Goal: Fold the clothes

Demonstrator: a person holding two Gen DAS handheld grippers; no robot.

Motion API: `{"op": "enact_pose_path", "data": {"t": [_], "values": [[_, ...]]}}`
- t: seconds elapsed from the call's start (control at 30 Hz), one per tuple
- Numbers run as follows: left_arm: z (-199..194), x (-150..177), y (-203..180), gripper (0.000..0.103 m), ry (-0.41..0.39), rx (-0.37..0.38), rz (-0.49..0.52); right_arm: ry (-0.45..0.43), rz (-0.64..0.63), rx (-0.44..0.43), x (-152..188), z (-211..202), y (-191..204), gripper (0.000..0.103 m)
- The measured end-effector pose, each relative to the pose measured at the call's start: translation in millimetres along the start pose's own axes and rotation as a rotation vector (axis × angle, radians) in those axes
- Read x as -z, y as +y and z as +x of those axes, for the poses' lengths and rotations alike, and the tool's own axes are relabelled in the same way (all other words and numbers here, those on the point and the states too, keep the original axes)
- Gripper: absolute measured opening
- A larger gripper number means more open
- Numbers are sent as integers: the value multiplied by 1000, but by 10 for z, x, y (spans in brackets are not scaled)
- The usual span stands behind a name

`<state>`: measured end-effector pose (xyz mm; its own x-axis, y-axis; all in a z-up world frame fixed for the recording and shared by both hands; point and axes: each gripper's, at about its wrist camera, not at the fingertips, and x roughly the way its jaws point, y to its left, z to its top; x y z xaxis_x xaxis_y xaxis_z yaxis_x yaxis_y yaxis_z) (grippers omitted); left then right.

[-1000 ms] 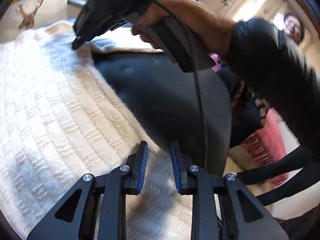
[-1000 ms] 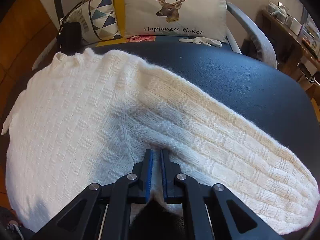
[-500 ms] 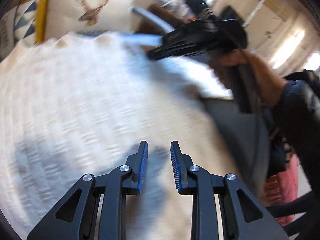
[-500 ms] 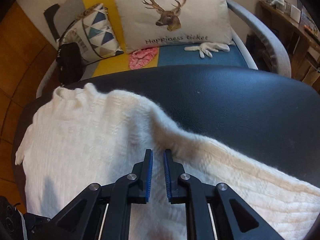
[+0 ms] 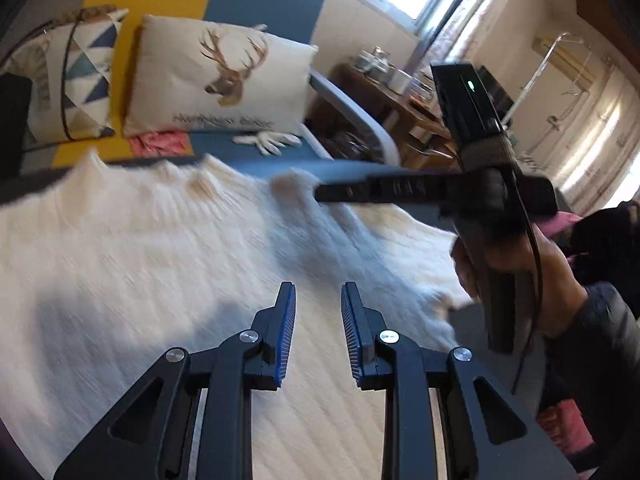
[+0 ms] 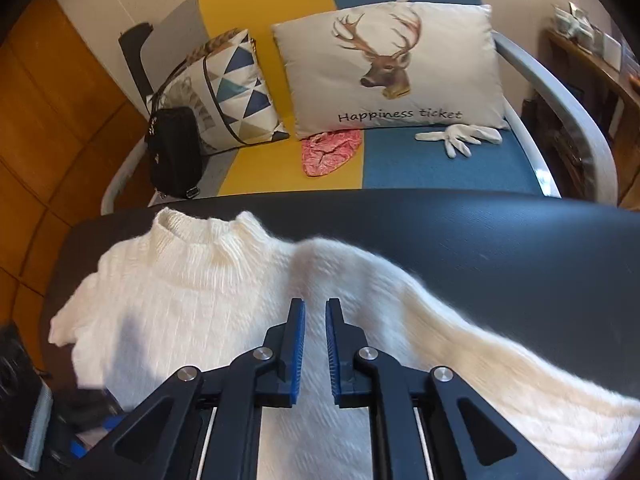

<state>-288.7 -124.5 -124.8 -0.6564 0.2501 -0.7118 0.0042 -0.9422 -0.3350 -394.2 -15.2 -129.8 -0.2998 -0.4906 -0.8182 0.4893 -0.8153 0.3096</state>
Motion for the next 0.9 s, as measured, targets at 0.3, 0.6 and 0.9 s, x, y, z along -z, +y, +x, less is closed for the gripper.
{"op": "enact_pose_path", "data": {"t": [0.3,0.6,0.9], "values": [[108,-121,626,26,62,-267,16,-4,-42,141,-19,287,36,6],[-639,26,1143,26,-68,-226,-123,-55,-87,35,101,-61,437,19],[-682,-16,1754,26,17,-334,-91,-6,-173,79,66,425,972,19]]}}
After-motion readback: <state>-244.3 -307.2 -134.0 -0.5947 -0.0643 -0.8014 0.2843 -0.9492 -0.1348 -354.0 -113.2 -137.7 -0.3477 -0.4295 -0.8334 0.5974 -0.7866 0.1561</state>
